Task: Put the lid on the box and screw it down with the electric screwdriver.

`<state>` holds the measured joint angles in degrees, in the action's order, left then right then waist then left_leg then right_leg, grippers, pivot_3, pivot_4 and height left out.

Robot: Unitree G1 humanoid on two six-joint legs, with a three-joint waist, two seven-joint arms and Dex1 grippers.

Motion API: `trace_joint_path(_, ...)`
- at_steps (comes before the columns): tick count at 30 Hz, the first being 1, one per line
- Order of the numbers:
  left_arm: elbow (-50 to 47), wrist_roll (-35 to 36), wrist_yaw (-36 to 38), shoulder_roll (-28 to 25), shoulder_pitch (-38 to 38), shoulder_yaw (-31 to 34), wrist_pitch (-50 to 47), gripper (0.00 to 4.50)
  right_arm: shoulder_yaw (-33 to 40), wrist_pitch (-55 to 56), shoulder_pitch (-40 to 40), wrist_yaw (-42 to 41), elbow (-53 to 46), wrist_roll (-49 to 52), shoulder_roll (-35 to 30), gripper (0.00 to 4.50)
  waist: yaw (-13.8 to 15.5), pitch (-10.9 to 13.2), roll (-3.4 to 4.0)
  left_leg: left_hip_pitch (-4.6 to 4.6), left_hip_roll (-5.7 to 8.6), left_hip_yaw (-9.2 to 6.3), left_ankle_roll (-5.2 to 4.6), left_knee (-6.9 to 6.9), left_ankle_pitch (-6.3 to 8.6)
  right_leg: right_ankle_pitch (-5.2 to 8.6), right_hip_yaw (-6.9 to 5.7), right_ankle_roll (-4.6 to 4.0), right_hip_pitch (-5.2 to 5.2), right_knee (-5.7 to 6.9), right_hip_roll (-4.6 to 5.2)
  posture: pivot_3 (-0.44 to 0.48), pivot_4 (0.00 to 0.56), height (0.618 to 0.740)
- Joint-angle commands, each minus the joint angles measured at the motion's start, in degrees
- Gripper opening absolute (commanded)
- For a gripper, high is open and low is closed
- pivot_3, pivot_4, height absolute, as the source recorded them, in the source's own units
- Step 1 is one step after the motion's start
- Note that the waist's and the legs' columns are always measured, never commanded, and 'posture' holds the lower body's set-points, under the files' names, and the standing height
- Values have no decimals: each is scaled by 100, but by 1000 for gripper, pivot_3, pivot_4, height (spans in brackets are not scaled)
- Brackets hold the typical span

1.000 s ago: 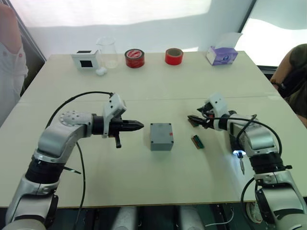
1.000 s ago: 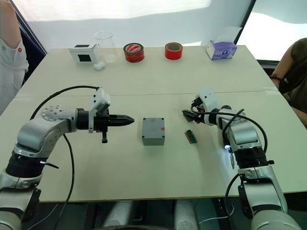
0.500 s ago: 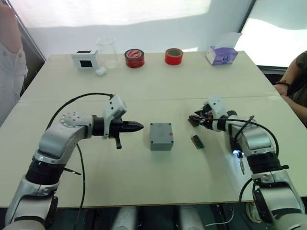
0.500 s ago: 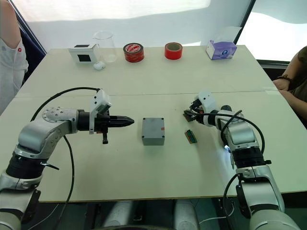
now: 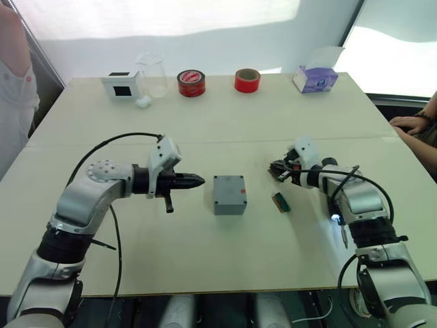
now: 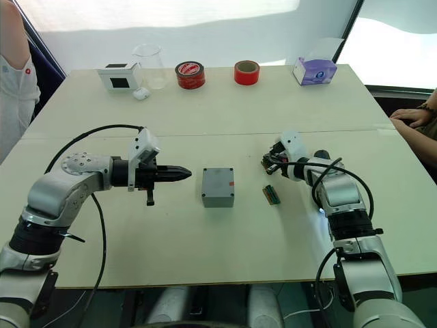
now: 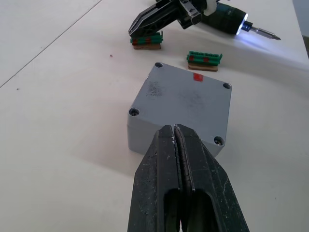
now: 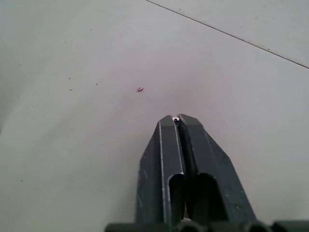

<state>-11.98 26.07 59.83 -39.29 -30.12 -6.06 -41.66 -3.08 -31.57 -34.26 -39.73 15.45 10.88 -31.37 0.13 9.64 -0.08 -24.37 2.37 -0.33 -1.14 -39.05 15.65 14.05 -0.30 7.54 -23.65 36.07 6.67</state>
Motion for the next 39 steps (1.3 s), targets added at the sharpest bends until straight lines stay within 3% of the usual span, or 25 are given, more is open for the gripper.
trace_joint_path(1, -27, -20, 53, -62, 1, 2, 130, 0, 118, 94, -105, -4, -153, 4, 2, 23, 3, 0, 0, 0, 0, 0, -1, 0, 0, 0, 0, 0, 0, 0, 0, 0, 150, 740)
trace_joint_path(18, 12, -19, 34, -14, 32, 29, 176, 0, 647, -802, 19, 106, -1397, 504, -79, 23, 8, 0, 0, 0, 0, -1, -8, 0, 5, 0, 0, 0, -1, 0, 0, 0, 150, 740)
trace_joint_path(29, 4, -29, 36, 56, 1, -47, 179, 0, 265, 371, 226, 321, -581, -22, 211, 23, -12, 1, 1, 0, 0, 0, -8, 1, 5, 0, 0, 0, -1, 0, -1, 0, 150, 740)
trace_joint_path(39, -197, 46, -55, 1, 127, -5, 80, 0, 261, 865, 394, -35, -701, -16, 75, 23, -13, 1, 2, 0, 0, -1, -6, 1, 3, 0, 0, 0, -1, 0, -1, 0, 150, 740)
